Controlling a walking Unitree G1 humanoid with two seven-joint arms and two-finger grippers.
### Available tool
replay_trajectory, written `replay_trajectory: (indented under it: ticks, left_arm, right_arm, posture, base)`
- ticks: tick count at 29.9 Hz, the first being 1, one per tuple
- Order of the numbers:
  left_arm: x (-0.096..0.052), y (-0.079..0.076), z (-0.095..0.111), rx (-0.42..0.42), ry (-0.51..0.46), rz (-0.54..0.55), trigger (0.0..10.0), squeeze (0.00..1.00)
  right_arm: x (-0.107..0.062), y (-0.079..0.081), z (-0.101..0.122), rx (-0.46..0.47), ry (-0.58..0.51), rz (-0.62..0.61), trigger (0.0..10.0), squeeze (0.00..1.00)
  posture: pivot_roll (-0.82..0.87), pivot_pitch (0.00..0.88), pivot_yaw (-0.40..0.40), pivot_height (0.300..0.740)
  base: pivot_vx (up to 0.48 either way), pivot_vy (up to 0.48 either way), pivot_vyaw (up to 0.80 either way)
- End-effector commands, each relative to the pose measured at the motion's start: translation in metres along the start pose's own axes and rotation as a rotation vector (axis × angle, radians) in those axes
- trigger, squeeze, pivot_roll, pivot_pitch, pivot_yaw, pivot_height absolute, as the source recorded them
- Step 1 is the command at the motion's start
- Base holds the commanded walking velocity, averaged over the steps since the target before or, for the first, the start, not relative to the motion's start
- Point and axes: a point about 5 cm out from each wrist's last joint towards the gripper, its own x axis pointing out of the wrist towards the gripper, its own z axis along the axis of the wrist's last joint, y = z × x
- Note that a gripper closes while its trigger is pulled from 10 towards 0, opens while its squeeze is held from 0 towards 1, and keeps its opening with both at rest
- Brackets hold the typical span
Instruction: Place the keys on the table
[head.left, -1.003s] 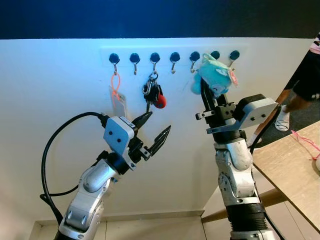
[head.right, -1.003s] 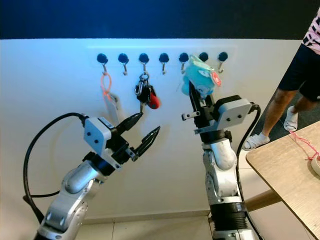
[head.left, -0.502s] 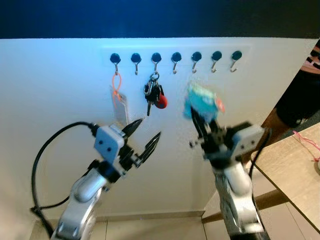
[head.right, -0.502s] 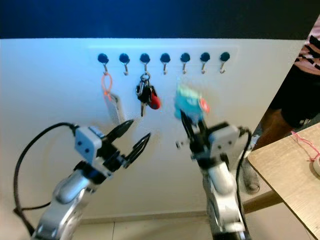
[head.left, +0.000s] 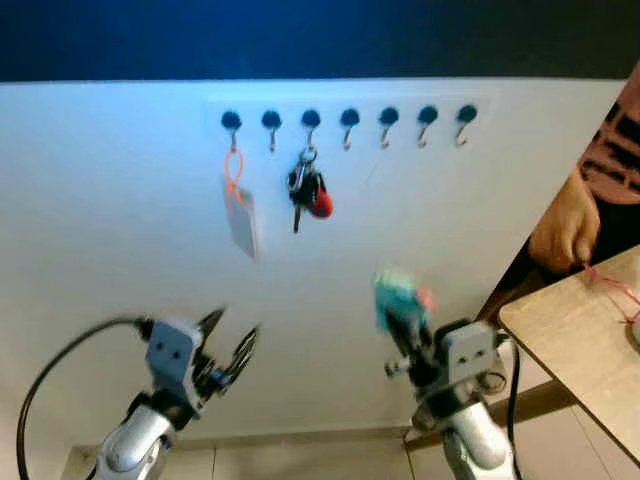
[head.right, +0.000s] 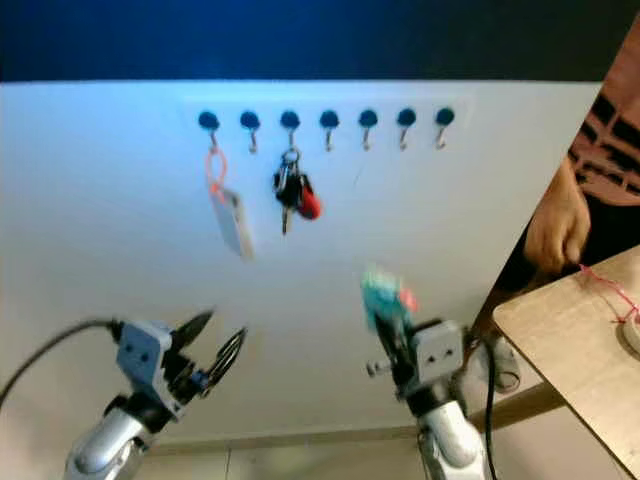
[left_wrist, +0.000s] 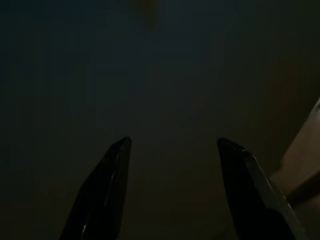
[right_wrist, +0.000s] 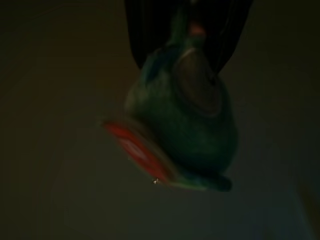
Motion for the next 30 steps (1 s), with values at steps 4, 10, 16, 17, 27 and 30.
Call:
replay_trajectory:
  ticks: [4, 10, 16, 17, 27, 30]
  left_arm:
    - [-0.017, 0.016, -0.067, -0.150, 0.291, 0.223, 10.0, 0.00]
    - [-0.034, 0.026, -0.103, -0.204, 0.449, 0.403, 10.0, 0.00]
    - [-0.038, 0.026, -0.121, -0.234, 0.551, 0.463, 10.0, 0.00]
    - [-0.038, 0.025, -0.123, -0.234, 0.566, 0.462, 10.0, 0.00]
    - [-0.034, 0.016, -0.138, -0.261, 0.631, 0.485, 10.0, 0.00]
    - [-0.035, 0.014, -0.139, -0.258, 0.633, 0.493, 10.0, 0.00]
  right_arm:
    - [-0.011, -0.009, -0.050, 0.086, 0.284, -0.052, 0.0, 0.00]
    - [-0.022, -0.004, -0.083, 0.166, 0.495, -0.044, 0.0, 0.00]
    - [-0.042, 0.005, -0.109, 0.151, 0.702, -0.026, 10.0, 0.00]
    - [-0.045, 0.004, -0.112, 0.160, 0.725, -0.044, 10.0, 0.00]
    - [-0.062, -0.007, -0.125, 0.219, 0.841, -0.209, 10.0, 0.00]
    - [-0.062, -0.007, -0.125, 0.238, 0.844, -0.219, 10.0, 0.00]
  posture:
    - [0.03, 0.042, 0.013, 0.740]
    - [0.03, 0.038, 0.010, 0.740]
    - [0.04, 0.035, 0.009, 0.740]
    - [0.04, 0.037, 0.007, 0.740]
    - [0.04, 0.062, -0.001, 0.740]
    - [0.03, 0.062, -0.001, 0.740]
  base:
    - [0.000, 0.000, 0.00]
    - [0.000, 0.000, 0.00]
    - [0.000, 0.000, 0.00]
    - [0.000, 0.000, 0.00]
    - [0.000, 0.000, 0.00]
    - [0.000, 0.000, 0.00]
